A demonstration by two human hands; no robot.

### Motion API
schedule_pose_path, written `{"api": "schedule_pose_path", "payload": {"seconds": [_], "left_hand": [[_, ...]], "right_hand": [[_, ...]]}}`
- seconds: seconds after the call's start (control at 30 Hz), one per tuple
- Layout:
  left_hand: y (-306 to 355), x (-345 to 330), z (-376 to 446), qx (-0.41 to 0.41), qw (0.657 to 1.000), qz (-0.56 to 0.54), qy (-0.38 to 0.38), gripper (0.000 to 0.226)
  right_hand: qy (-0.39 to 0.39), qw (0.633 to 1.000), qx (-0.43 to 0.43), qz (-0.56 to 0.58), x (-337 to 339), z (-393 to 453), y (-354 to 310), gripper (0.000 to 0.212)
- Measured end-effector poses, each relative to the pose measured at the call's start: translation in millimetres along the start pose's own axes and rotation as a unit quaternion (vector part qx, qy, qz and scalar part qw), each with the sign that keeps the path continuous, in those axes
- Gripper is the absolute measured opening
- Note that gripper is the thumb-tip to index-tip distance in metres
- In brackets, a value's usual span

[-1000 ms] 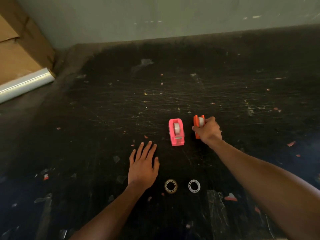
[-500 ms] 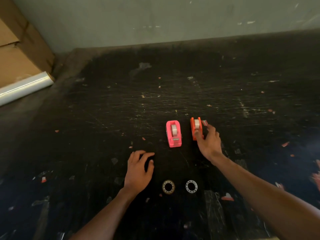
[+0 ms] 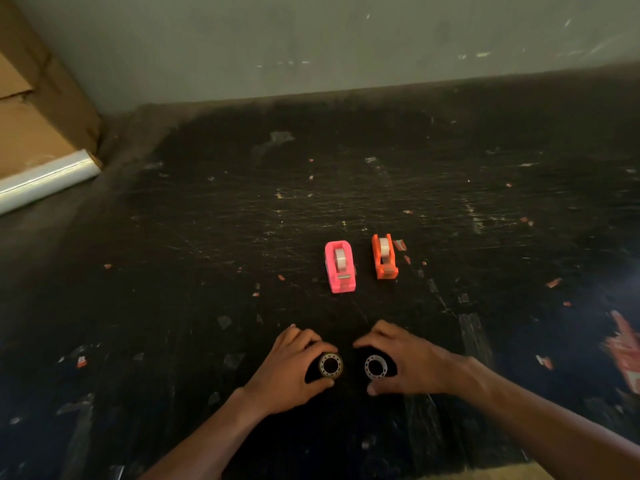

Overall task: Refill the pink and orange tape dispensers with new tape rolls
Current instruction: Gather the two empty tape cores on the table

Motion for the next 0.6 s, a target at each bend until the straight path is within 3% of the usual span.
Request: {"api": "schedule_pose_path", "payload": {"seconds": [0.17,0.4,0.6], "left_hand": [[-15,3,4,0.061,0.998,-0.011,0.015,0.055],[-83,26,16,0.253,0.966,-0.021,0.044,0.059],[-122,39,28,0.327,0.942,-0.055,0.043,0.058]], "right_hand": [[-0.004,0.998,0.005,-0.054,-4,8,-8,0.042],[0.103,0.994,0.019,0.005,13,68,-41,0.045],[0.182,0.982,0.047,0.005,16,126,-75,0.049]]}}
Point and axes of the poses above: each hand's wrist, its own z-axis towards the middle knuckle, its own x-axis out of the back of the hand, y = z × x, the point moved 5 cm from there along z, towards the middle knuckle, and after that the axes turned 15 degrees about z, right-handed, at the moved point
